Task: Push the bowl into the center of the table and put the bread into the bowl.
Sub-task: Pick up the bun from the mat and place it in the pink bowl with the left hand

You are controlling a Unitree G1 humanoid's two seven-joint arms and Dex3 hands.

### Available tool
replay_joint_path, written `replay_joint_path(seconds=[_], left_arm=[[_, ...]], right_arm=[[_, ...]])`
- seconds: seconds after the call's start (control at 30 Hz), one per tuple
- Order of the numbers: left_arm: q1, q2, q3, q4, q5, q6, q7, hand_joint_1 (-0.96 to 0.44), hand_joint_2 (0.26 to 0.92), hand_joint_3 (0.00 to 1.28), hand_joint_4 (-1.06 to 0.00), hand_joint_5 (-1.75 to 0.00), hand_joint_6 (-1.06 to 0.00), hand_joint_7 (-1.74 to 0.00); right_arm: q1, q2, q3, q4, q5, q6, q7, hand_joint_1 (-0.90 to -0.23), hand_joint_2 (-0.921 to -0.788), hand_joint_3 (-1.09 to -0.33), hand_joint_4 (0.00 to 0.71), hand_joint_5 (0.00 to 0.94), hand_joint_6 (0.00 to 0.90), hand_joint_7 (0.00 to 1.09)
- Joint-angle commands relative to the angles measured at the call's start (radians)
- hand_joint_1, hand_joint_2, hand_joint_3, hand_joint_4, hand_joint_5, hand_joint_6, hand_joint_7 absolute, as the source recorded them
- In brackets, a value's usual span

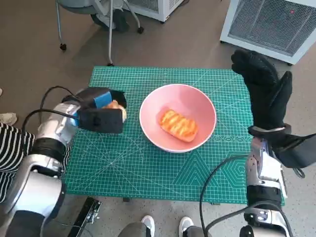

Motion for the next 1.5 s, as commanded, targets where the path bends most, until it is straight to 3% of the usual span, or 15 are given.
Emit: replay_joint_path(seconds=[0.03, 0.43, 0.8, 1.03, 1.5], left_arm=[[-0.013, 0.03, 0.064, -0.11, -0.065, -0.047, -0.004, 0.0, 0.921, 0.08, -0.71, -1.11, -0.57, -1.26], [0.106, 0.028, 0.193, -0.516, -0.183, -0.064, -0.023, 0.0, 0.92, 0.05, -0.75, -1.07, -0.6, -1.22], [0.177, -0.051, 0.192, -0.782, -0.203, 0.013, -0.081, 0.0, 0.916, 0.03, -0.78, -1.07, -0.63, -1.15], [0.181, -0.087, 0.162, -0.795, -0.187, 0.007, -0.122, 0.0, 0.92, 0.02, -0.78, -1.05, -0.64, -1.16], [0.148, -0.132, 0.092, -0.667, -0.157, -0.06, -0.185, 0.0, 0.921, 0.11, -0.66, -1.19, -0.55, -1.25]], right_arm=[[0.024, -0.004, 0.002, 0.001, -0.006, 0.013, 0.007, -0.706, -0.921, -0.684, 0.157, 0.0, 0.061, 0.4], [0.019, -0.001, 0.003, 0.008, -0.002, 0.014, 0.011, -0.705, -0.921, -0.683, 0.158, 0.0, 0.06, 0.4], [0.021, 0.0, 0.004, 0.007, -0.001, 0.015, 0.014, -0.703, -0.921, -0.683, 0.156, 0.0, 0.06, 0.4], [0.026, -0.002, 0.001, 0.0, 0.004, 0.018, 0.019, -0.703, -0.921, -0.684, 0.155, 0.0, 0.06, 0.4], [0.036, -0.004, -0.004, -0.017, 0.005, 0.024, 0.017, -0.703, -0.921, -0.684, 0.156, 0.0, 0.059, 0.4]])
